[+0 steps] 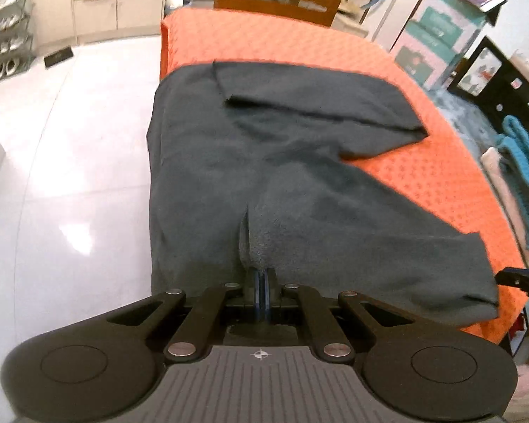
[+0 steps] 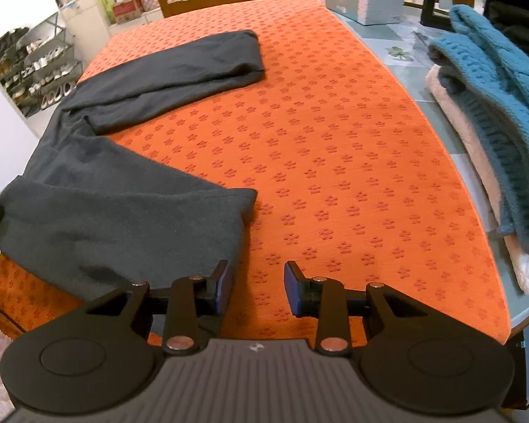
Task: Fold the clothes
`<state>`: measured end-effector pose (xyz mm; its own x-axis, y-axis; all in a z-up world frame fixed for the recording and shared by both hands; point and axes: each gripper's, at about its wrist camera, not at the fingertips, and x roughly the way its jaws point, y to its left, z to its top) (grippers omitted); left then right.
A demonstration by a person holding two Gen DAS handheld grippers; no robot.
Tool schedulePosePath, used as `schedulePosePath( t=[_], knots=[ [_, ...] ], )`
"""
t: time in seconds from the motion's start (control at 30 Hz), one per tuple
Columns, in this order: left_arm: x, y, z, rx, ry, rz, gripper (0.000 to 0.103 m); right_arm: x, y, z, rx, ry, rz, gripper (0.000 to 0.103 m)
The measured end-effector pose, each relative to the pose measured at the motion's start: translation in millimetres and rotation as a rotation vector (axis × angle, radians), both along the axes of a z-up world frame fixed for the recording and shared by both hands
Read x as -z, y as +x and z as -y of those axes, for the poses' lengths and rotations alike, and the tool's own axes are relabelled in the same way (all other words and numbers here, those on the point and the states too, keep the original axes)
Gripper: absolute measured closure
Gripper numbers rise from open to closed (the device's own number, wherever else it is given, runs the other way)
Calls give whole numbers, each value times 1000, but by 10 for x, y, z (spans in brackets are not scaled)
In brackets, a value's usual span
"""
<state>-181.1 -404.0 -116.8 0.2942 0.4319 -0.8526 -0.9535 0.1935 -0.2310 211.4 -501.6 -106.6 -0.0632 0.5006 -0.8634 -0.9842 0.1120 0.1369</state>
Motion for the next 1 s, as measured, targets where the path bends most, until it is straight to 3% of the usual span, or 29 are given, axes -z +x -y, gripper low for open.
schedulePosePath(
  t=[0.13, 0.3, 0.53, 0.6, 0.77, 0.8, 0.83, 1.0],
  knots=[
    [166, -11, -21, -7, -20, -2, 92, -16, -54, -19, -31, -1, 9, 65],
    [119, -76, 28, -13, 4, -5, 70, -27, -122, -53, -66, 5, 6, 62],
    [61, -231, 107, -30, -1, -29, 65, 264, 1, -24, 48, -20, -133, 60],
    [40, -272, 118, -40, -4, -30, 64, 270, 28, -20, 47, -25, -139, 73],
    [-56, -342, 128, -56, 8, -10, 63, 243, 83, 19, 77, -18, -204, 77],
    [-75, -353, 123, -58, 11, -4, 63, 256, 83, 20, 85, -22, -214, 92],
    [-94, -365, 119, -60, 14, 1, 63, 270, 82, 21, 94, -26, -224, 98],
    [-207, -485, 71, -52, 45, 28, 63, -43, -68, 13, 109, 38, -184, 99]
  ],
)
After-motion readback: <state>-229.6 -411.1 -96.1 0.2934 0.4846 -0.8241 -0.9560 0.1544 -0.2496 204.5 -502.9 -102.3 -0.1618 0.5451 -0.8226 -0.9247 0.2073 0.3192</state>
